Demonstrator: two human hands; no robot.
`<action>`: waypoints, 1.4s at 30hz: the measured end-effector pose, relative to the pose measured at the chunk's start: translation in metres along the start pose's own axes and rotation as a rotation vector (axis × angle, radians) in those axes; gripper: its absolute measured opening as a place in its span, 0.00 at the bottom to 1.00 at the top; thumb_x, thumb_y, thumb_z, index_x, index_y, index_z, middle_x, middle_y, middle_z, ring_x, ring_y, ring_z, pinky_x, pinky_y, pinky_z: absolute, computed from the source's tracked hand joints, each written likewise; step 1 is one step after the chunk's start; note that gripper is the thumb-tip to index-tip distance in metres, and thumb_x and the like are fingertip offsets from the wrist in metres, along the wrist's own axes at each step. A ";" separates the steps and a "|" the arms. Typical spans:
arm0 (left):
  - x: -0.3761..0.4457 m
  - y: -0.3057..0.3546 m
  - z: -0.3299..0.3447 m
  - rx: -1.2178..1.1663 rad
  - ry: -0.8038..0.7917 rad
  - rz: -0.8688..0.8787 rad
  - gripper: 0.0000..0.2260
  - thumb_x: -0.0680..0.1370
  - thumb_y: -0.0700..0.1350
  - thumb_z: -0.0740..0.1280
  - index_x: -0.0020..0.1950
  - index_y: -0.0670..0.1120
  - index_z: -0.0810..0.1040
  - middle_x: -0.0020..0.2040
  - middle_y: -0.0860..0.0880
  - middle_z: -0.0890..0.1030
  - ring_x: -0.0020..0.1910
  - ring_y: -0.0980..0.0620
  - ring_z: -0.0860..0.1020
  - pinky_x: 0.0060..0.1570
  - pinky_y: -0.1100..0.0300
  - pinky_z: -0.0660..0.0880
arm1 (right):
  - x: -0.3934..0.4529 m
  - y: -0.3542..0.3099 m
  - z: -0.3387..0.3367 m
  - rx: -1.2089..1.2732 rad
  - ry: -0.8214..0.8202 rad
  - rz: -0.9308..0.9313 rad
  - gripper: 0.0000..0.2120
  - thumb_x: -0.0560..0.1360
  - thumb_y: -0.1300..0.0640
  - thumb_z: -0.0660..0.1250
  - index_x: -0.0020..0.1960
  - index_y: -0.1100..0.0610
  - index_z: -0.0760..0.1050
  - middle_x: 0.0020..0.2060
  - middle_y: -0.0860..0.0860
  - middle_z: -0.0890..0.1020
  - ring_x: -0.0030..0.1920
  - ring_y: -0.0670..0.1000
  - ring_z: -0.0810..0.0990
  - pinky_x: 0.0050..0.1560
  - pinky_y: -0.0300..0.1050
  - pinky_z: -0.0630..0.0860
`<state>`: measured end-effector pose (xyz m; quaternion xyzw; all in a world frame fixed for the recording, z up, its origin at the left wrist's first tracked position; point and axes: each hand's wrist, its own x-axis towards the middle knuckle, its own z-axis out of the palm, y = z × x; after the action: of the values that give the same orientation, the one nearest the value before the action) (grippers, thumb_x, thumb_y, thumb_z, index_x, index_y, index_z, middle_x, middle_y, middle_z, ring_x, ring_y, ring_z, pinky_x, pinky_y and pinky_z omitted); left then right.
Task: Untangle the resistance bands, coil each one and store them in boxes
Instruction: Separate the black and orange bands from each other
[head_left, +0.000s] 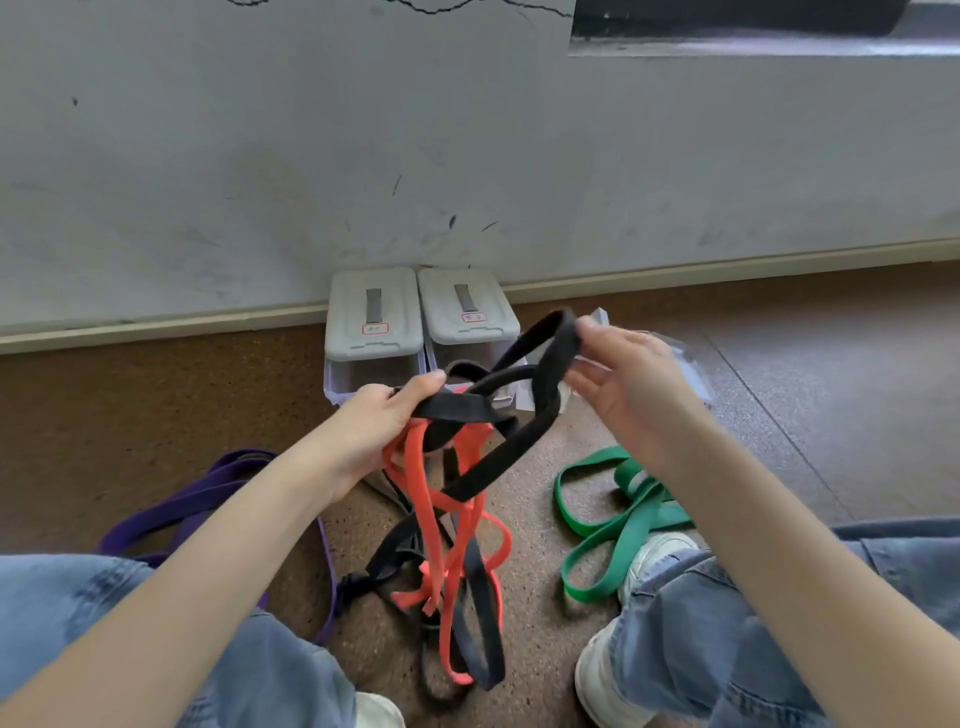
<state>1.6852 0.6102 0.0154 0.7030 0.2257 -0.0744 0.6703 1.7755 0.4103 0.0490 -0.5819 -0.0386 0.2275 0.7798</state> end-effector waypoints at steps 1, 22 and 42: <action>0.001 -0.001 0.001 0.017 0.013 -0.024 0.21 0.73 0.61 0.64 0.43 0.42 0.81 0.32 0.45 0.80 0.27 0.53 0.78 0.32 0.60 0.75 | 0.002 -0.005 -0.005 0.227 0.077 0.063 0.07 0.78 0.60 0.62 0.48 0.63 0.75 0.38 0.57 0.82 0.39 0.51 0.83 0.41 0.41 0.81; -0.010 0.013 0.001 0.009 -0.117 -0.001 0.25 0.71 0.69 0.59 0.37 0.51 0.85 0.25 0.51 0.77 0.25 0.56 0.76 0.30 0.64 0.75 | -0.004 0.033 0.007 -0.957 -0.242 -0.111 0.30 0.73 0.39 0.62 0.69 0.55 0.65 0.66 0.53 0.71 0.66 0.52 0.70 0.64 0.50 0.69; -0.024 0.043 0.009 0.268 -0.102 0.539 0.04 0.76 0.45 0.67 0.43 0.53 0.77 0.37 0.48 0.79 0.38 0.59 0.77 0.37 0.72 0.72 | -0.009 0.014 0.011 -1.043 -0.438 -0.246 0.07 0.74 0.54 0.67 0.52 0.53 0.75 0.52 0.49 0.80 0.49 0.45 0.79 0.52 0.43 0.77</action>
<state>1.6831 0.5962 0.0634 0.8150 -0.0147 0.0418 0.5777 1.7600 0.4197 0.0416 -0.8199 -0.3734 0.2009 0.3847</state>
